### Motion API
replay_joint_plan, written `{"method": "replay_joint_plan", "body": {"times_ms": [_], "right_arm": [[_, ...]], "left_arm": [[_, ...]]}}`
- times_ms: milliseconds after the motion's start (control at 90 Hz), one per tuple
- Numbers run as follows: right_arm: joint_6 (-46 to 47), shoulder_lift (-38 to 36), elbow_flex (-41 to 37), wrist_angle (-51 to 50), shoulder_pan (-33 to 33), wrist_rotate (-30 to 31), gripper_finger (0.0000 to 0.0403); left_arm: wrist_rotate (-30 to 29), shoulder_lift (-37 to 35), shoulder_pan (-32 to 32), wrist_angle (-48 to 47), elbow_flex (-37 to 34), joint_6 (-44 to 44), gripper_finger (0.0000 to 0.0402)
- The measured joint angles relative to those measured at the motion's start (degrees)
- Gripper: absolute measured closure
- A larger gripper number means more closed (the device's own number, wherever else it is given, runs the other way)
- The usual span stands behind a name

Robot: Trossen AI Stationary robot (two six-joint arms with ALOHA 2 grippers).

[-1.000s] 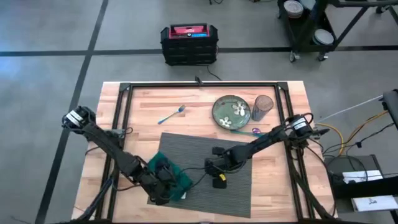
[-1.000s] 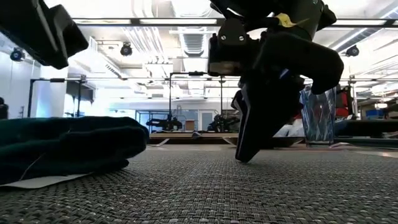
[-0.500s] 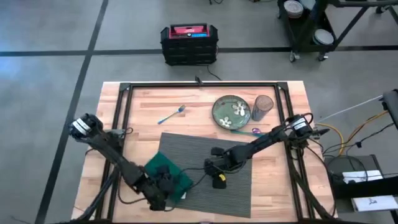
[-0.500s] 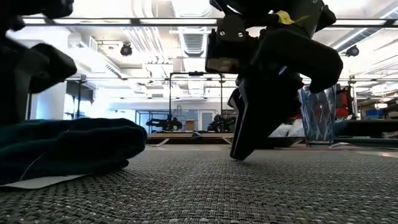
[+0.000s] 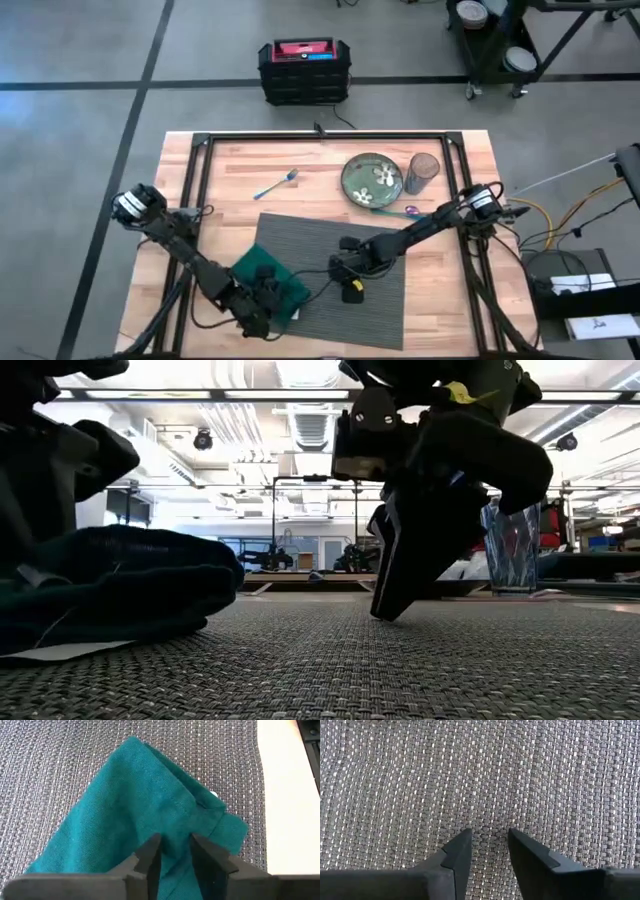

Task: Set table place
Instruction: Put the green napkin on the gray place mat

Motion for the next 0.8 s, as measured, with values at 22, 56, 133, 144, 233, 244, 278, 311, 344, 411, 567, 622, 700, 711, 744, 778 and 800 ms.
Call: {"method": "replay_joint_plan", "body": {"times_ms": [22,56,133,144,233,244,278,311,344,411,567,622,700,711,744,778,800], "right_arm": [[0.00,0.00,-0.03,0.04,0.00,0.00,0.0294],[0.00,0.00,-0.04,0.08,0.00,-0.01,0.0297],[-0.04,0.00,-0.06,0.10,0.00,-0.01,0.0303],[-0.10,0.00,-0.06,0.10,0.00,-0.01,0.0304],[-0.36,0.00,-0.06,0.10,0.00,-0.01,0.0311],[-0.37,0.00,-0.06,0.10,0.00,-0.01,0.0311],[-0.35,0.00,-0.06,0.10,0.00,0.01,0.0314],[-0.36,0.00,-0.06,0.11,0.00,-0.01,0.0317],[-0.36,0.00,-0.06,0.12,0.00,-0.01,0.0319],[-0.38,0.00,-0.06,0.13,0.00,0.01,0.0324],[-0.44,0.00,-0.08,0.25,0.00,-0.10,0.0336],[-0.41,0.00,-0.08,0.24,0.02,-0.14,0.0340],[-0.37,0.00,-0.08,0.23,0.00,-0.14,0.0346],[-0.37,0.00,-0.08,0.24,0.00,-0.14,0.0346],[-0.35,0.00,-0.08,0.26,0.00,-0.16,0.0348],[-0.30,0.00,-0.08,0.21,0.00,-0.16,0.0350],[-0.17,0.00,-0.08,0.24,0.00,-0.17,0.0351]], "left_arm": [[0.00,0.04,0.05,0.00,0.00,0.00,0.0343],[0.00,0.07,0.09,-0.05,0.00,0.00,0.0354],[0.02,0.11,0.35,-0.17,0.00,-0.18,0.0386],[0.02,0.11,0.36,-0.17,0.00,-0.29,0.0389],[0.65,-0.83,0.75,-0.69,0.12,-2.29,0.0395],[0.90,-1.06,0.84,-1.10,0.32,-2.60,0.0396],[1.56,-1.75,0.98,-2.29,1.15,-3.45,0.0397],[1.97,-2.46,1.09,-3.13,2.36,-4.13,0.0399],[2.62,-3.23,1.31,-3.89,3.64,-4.68,0.0400],[2.95,-4.66,1.44,-6.70,5.45,-6.28,0.0399],[3.74,-5.12,1.42,-7.98,6.78,-8.83,0.0400],[4.56,-4.48,1.42,-6.93,6.77,-9.25,0.0400],[5.57,-3.01,1.42,-5.55,6.37,-9.31,0.0401],[5.80,-2.76,1.42,-5.27,6.32,-9.33,0.0401],[6.12,-2.08,1.41,-4.20,6.27,-9.54,0.0401],[6.16,-1.47,1.40,-2.96,6.27,-9.91,0.0400],[6.37,-1.14,1.40,-2.13,6.27,-10.31,0.0399]]}}
